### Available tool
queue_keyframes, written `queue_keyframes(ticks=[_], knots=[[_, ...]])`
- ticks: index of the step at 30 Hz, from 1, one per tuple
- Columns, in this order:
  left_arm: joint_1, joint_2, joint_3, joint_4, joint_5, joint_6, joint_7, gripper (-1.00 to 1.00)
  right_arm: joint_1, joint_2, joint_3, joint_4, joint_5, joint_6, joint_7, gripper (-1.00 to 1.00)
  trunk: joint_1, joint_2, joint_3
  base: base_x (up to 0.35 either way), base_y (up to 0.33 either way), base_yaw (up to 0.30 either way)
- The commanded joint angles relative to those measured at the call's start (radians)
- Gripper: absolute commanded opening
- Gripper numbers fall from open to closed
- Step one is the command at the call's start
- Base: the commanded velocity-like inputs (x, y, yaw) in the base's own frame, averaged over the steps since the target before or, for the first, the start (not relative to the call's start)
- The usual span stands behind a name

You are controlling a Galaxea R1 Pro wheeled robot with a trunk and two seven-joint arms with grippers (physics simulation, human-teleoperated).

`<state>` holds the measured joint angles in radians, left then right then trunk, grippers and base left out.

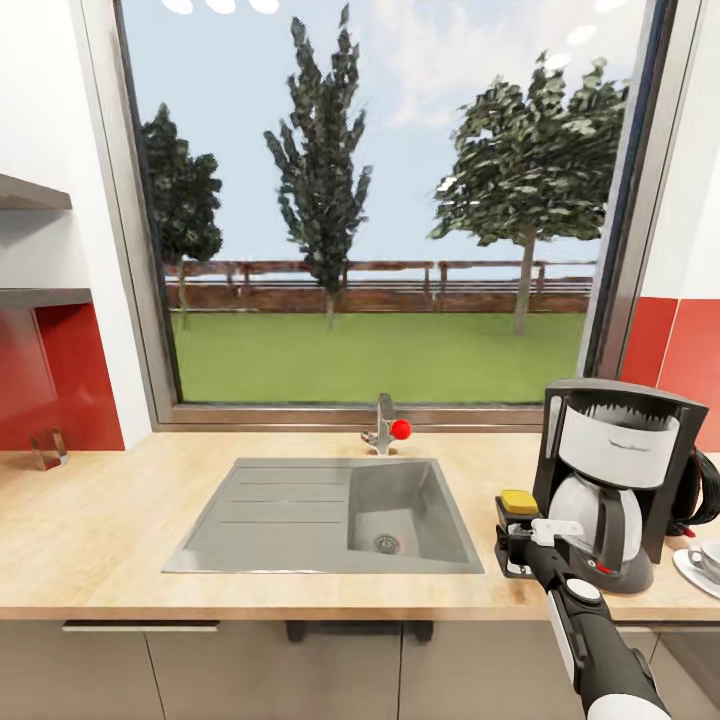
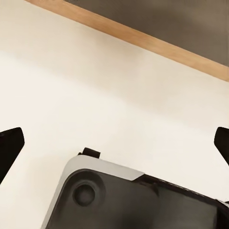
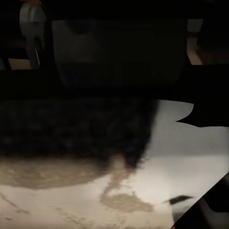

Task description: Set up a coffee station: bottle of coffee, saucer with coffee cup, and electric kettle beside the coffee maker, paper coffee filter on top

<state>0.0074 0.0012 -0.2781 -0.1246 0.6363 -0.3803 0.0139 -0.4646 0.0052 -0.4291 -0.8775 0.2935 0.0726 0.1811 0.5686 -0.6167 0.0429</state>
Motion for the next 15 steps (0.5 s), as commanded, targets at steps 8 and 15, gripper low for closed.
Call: queue_keyframes(ticks=[8, 15], knots=[[0.0, -0.002, -0.009, -0.001, 0.01, -0.002, 0.001, 1.0, 0.0, 0.001, -0.004, -0.002, 0.005, 0.002, 0.008, -1.0, 0.027, -0.049, -0.022, 0.0, 0.0, 0.0], [0.0, -0.002, -0.01, -0.001, 0.008, 0.001, 0.001, 1.0, 0.0, 0.001, -0.005, 0.021, 0.004, -0.004, 0.008, -1.0, 0.054, -0.098, -0.044, 0.0, 0.0, 0.0]])
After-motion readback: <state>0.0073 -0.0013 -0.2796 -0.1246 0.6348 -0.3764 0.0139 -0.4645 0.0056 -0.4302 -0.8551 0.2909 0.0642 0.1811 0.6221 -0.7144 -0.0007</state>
